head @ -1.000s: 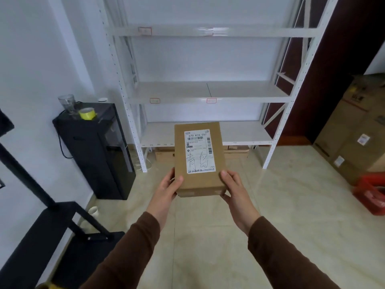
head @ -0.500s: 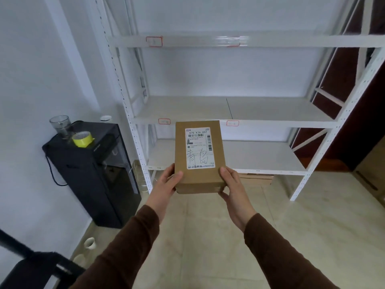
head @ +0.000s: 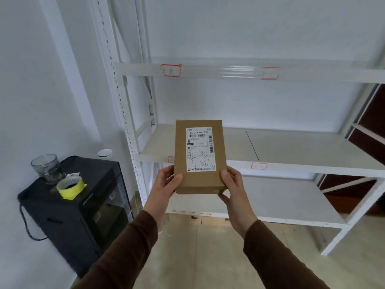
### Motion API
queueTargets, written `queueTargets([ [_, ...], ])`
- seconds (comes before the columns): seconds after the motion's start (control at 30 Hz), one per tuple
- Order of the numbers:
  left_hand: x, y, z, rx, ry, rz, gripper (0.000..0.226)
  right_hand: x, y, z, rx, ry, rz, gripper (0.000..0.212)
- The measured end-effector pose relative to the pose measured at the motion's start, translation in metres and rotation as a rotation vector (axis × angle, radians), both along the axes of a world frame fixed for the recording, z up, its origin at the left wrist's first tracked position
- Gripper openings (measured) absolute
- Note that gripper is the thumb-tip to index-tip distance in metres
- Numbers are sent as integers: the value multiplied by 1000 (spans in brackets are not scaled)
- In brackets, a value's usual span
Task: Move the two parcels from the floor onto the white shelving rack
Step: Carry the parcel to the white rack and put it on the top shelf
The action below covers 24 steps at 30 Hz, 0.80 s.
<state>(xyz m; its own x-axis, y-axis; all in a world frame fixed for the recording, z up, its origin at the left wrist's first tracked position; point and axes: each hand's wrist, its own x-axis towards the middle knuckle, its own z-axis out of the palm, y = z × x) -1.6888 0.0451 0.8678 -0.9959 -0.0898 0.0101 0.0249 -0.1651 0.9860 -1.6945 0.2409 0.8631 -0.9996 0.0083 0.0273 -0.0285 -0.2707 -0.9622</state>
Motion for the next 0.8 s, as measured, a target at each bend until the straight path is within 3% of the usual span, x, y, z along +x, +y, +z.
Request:
queueTargets([
  [0.2,-91,-32,55,-40,171,-32,35,-89,-26,51,63,141,-23,55],
  [0.5,-204,-51,154,-120,459,-10,48,-208,-40,153,99,410,-17,55],
  [0.67,-253,-51,220,-177,488,33,39,-267,-46,213,151,461,38,55],
  [0.8,-296,-54,264,-227,452,53,24,-314,-57,258,255,434,32,80],
])
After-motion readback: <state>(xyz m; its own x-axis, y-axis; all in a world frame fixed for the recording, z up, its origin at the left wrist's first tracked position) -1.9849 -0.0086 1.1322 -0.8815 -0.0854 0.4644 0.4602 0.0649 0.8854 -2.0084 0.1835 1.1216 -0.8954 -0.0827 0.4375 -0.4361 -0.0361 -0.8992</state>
